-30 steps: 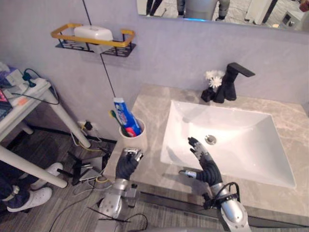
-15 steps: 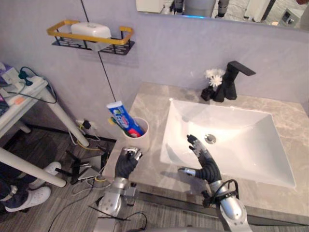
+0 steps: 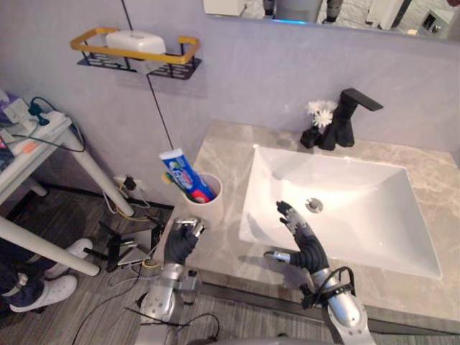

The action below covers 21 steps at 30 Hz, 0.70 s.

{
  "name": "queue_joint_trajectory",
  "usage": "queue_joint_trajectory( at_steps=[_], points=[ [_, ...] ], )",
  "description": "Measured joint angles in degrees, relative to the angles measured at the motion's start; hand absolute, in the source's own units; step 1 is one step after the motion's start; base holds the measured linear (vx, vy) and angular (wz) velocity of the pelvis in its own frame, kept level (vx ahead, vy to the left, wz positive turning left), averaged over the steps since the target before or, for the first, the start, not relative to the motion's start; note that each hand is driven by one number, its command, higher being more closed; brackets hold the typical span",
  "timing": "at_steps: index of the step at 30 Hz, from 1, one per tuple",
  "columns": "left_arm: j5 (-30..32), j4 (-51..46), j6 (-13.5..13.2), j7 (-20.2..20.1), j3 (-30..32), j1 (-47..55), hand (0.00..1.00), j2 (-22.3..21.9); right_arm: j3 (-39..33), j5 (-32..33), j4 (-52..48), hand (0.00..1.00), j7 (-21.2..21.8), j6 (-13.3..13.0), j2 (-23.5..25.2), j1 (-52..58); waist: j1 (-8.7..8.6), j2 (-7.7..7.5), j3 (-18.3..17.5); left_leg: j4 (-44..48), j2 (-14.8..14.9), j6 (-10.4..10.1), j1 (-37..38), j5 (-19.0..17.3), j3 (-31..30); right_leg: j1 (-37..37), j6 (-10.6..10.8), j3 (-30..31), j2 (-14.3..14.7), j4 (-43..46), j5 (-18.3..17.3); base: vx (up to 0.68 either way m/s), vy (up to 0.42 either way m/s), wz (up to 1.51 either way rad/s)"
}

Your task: Organize washtable

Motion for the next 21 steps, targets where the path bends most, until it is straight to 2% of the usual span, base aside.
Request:
queue_joint_trajectory(
  at_steps=[9,21],
  points=[
    [0.0,-0.6,-0.2,-0.1,-0.6,-0.3,1.0,0.6,0.0,0.0,0.5,0.0,0.0,0.0,-0.1,-0.4,-0.03,-0.47,0.4,0.0,0.1,-0.1,0.0,-0.2,1.5,-0.9,0.0,1.5,0.1,0.0,0.3,0.0,0.001,-0.08],
    [1.6,-0.4,-0.3,0.2,-1.3,-3.2,1.0,1.6,-1.2,-0.1,0.9,0.0,-0.1,0.0,-0.1,-0.6,-1.11,-0.63,0.6,0.0,0.0,0.0,-0.4,-0.3,3.1,-2.3,0.0,3.1,0.1,-0.1,0.9,0.0,-0.002,-0.07]
  ],
)
